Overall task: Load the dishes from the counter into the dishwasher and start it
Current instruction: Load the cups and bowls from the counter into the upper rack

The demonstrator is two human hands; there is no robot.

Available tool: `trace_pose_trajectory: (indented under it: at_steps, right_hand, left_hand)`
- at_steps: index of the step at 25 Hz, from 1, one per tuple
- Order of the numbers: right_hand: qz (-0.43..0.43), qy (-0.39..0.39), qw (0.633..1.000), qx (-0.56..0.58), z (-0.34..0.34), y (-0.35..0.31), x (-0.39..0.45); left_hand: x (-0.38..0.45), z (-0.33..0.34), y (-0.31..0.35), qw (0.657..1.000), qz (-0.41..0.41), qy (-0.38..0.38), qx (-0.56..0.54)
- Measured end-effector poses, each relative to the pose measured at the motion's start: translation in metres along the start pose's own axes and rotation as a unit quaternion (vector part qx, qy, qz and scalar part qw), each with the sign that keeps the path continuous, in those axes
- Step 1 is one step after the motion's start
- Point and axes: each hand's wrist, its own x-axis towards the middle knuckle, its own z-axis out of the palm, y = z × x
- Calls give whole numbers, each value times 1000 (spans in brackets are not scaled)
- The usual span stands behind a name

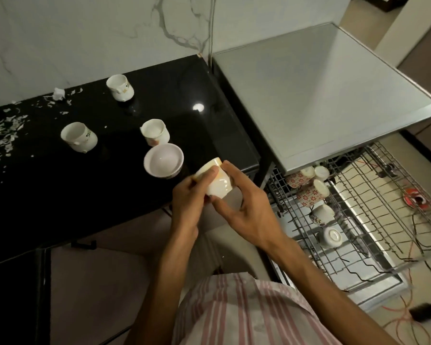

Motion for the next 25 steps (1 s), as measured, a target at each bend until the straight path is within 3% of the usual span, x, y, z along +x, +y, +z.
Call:
trace_pose_trajectory:
  at_steps: [5,9,13,18,25]
  right_hand:
    - [5,76,994,-82,-18,27,-34]
    - [19,121,985,-121,-42,41,-49]
    - [46,163,978,-123,-66,49,-60]
    - [71,189,972,-124,-95,58,-73]
    - [139,220,958,-120,-128,80,-92]
  left_hand:
    - [-25,40,-17,984,-138,-106,-47]
    - [-29,67,-28,970,-174,-170,-28]
    - [-34,98,-35,958,-184,-216,-31]
    - [-42,131,-44,958,-182,-222,0]
    - [-49,169,-63,945,-143,-260,135]
